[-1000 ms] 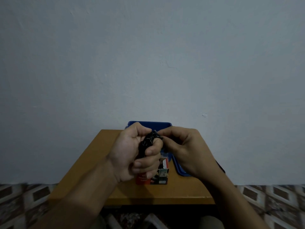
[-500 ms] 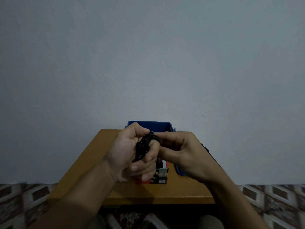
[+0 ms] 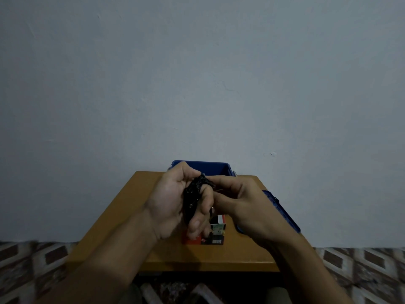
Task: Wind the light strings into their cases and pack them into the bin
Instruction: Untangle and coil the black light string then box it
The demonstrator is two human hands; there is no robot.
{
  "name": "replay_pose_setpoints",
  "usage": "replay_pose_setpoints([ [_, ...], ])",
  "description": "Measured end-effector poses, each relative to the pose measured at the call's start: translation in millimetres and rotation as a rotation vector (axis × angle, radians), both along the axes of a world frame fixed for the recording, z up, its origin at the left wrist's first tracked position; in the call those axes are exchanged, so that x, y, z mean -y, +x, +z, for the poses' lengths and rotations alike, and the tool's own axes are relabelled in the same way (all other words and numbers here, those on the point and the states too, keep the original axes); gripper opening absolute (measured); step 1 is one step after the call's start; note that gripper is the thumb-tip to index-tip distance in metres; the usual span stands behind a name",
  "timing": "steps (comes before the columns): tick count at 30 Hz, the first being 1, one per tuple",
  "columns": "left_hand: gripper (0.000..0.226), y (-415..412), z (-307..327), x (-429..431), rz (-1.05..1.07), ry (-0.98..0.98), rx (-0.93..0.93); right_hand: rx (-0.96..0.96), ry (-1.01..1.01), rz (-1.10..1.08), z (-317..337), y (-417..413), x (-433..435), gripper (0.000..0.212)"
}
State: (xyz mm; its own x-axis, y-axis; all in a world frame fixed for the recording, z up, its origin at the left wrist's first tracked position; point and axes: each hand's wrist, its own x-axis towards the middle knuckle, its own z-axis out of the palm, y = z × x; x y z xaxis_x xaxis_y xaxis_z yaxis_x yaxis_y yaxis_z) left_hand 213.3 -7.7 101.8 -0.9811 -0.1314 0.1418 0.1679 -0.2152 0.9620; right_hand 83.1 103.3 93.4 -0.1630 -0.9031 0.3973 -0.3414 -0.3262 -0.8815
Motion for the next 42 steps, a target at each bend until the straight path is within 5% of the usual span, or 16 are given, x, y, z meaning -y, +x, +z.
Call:
replay_pose_setpoints([
  [26, 0.045, -3, 18, -9, 0.323, -0.059, 0.207, 0.172, 0.016, -0.007, -8, -4, 0, 0.015],
  [32, 0.039, -5, 20, -2, 0.495, -0.136, 0.136, 0.166, -0.002, -0.029, -7, -11, -2, 0.017],
  [42, 0.017, 0, 9, -6, 0.455, -0.157, 0.081, 0.131, 0.048, -0.131, -10, -17, -5, 0.018],
])
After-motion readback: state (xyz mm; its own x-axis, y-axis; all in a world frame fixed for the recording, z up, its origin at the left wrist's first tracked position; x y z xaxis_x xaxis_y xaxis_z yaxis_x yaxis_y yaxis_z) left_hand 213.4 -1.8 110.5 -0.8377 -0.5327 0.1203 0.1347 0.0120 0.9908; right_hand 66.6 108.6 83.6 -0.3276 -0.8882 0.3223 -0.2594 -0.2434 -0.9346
